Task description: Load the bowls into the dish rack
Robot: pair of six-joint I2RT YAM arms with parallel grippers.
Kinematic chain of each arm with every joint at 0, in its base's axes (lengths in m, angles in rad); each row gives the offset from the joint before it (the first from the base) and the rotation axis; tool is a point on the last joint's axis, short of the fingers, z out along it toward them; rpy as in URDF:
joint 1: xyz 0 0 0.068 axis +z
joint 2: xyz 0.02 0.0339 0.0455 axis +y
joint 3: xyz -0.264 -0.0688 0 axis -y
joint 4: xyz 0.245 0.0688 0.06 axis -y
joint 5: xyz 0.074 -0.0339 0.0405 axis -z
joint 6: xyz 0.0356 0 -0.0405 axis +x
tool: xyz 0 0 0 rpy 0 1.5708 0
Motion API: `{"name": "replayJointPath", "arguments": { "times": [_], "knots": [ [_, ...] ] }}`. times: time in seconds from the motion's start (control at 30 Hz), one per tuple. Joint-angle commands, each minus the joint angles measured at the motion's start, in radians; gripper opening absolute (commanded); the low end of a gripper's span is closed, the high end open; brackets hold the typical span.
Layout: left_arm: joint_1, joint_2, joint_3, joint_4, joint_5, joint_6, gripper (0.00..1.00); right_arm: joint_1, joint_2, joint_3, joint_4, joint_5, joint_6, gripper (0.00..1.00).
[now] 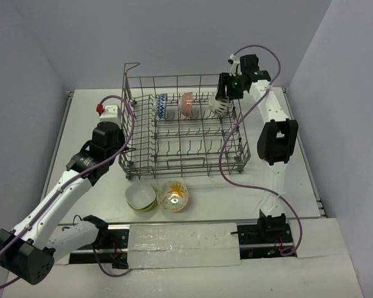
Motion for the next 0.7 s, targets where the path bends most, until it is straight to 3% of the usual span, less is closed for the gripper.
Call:
{"name": "replayJointPath", "arguments": {
  "times": [0.0, 0.23, 0.67],
  "knots": [
    [0.003, -0.002, 0.006, -0.05, 0.04, 0.035, 0.0, 0.031, 0.046, -0.045, -0.077, 0.051, -0.058, 0.68],
    [0.003, -0.001, 0.007, -0.051, 0.039, 0.035, 0.0, 0.03, -0.019, -0.065, -0.059, 0.069, -0.04, 0.79],
    [0.003, 0.004, 0.009, -0.053, 0.043, 0.033, 0.0, 0.03, -0.092, -0.084, -0.027, 0.083, -0.035, 0.85]
  ]
}}
